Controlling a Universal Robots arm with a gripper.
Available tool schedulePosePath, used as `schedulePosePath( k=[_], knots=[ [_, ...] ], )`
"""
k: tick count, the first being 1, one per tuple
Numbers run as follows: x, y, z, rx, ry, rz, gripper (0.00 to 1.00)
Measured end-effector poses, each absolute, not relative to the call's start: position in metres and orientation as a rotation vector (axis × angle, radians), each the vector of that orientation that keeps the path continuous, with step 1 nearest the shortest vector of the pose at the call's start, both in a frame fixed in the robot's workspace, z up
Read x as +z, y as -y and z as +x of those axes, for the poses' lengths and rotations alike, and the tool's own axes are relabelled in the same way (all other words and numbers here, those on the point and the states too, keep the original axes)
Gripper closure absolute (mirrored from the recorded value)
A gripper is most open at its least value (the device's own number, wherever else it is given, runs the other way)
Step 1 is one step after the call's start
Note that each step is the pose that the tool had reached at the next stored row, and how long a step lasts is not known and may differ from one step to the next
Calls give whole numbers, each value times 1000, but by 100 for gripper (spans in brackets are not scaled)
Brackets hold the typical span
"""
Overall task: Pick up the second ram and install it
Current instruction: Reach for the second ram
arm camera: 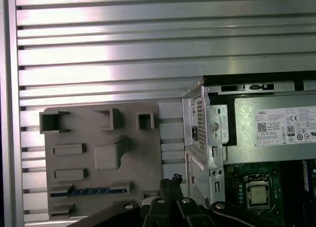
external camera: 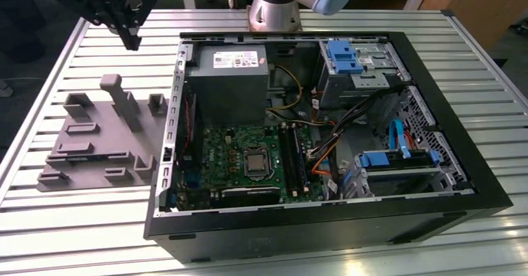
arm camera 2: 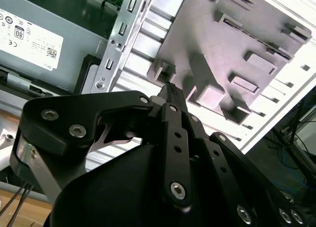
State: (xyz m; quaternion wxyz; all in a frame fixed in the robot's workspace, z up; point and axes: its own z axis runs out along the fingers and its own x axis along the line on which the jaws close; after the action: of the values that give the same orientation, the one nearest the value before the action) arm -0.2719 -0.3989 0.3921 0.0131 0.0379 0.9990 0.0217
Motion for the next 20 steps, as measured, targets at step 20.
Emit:
schedulePosePath(
  k=[20],
  knots=[
    [391,399,-308,68,-3112,118,89]
  ],
)
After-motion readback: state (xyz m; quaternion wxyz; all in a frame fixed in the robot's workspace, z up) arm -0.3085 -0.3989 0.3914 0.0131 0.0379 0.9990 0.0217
